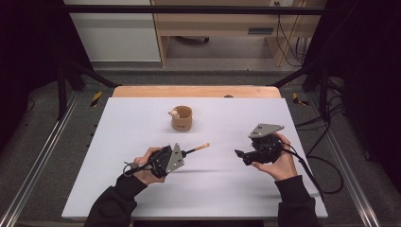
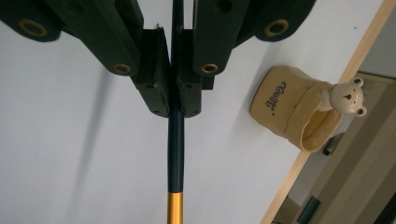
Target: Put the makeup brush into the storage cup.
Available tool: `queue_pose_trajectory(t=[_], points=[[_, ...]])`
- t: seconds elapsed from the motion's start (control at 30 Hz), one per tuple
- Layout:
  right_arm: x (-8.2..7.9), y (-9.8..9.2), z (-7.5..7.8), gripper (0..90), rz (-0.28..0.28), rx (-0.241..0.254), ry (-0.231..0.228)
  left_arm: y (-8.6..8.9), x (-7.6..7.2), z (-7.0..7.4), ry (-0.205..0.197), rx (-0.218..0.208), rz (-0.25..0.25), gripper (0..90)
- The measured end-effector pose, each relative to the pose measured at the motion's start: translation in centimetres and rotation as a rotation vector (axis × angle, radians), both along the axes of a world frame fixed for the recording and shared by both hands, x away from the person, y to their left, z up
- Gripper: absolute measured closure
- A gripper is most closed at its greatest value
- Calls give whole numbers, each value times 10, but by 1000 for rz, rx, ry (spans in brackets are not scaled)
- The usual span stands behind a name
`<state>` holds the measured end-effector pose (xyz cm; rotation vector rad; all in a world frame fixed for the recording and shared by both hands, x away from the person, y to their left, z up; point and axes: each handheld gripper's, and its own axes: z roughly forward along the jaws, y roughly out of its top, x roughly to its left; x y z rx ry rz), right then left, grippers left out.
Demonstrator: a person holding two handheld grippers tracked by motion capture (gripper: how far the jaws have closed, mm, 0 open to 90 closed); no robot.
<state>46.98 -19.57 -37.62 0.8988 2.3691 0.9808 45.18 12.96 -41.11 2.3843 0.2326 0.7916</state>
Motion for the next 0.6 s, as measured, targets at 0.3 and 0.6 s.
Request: queue_pose_trajectory(t=[0.3,0.6], points=[[-7,-11,-11,167,-64,67,-46,10,2,2,47,-137,88,833],[-14,-24,-22,127,-116,118,-57,13,4,4,76,-255,181,833]])
